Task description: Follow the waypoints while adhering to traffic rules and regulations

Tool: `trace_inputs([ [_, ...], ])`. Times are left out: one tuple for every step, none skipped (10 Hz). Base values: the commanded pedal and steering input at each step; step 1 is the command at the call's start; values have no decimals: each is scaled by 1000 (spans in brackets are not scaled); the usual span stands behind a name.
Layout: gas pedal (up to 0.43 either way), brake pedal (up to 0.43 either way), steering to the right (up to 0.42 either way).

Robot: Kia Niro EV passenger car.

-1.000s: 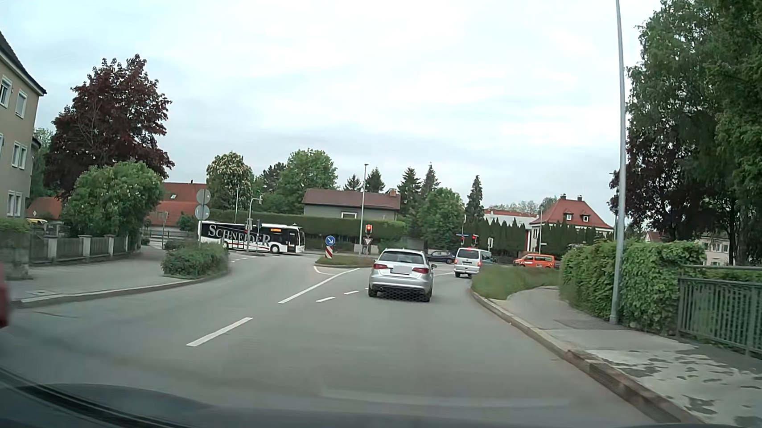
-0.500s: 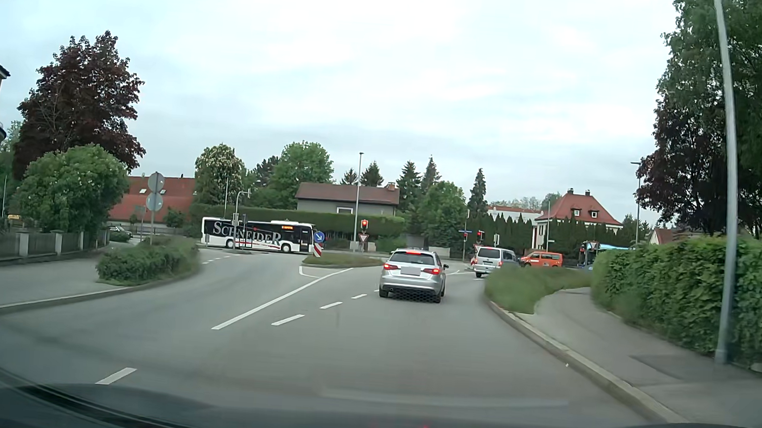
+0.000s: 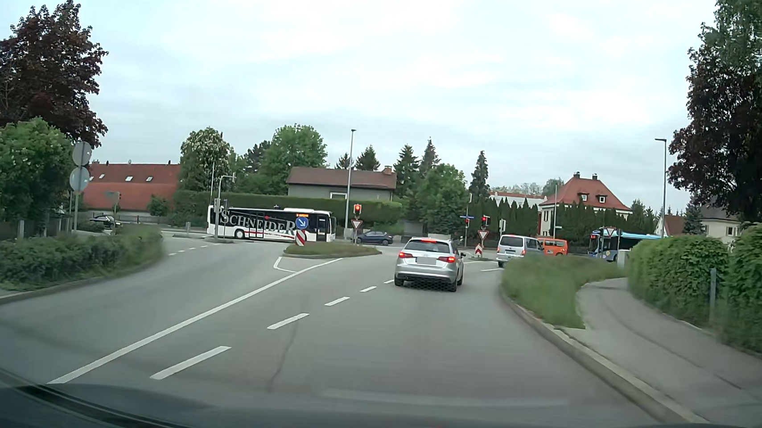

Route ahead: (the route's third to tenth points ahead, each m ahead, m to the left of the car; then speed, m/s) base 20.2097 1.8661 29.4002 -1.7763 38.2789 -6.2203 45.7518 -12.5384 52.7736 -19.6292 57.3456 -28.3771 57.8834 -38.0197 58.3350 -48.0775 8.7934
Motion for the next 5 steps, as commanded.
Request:
trace_inputs([
  [0, 0, 18],
  [0, 18, 21],
  [0, 43, 22],
  [0, 61, 25],
  [0, 73, 27],
])
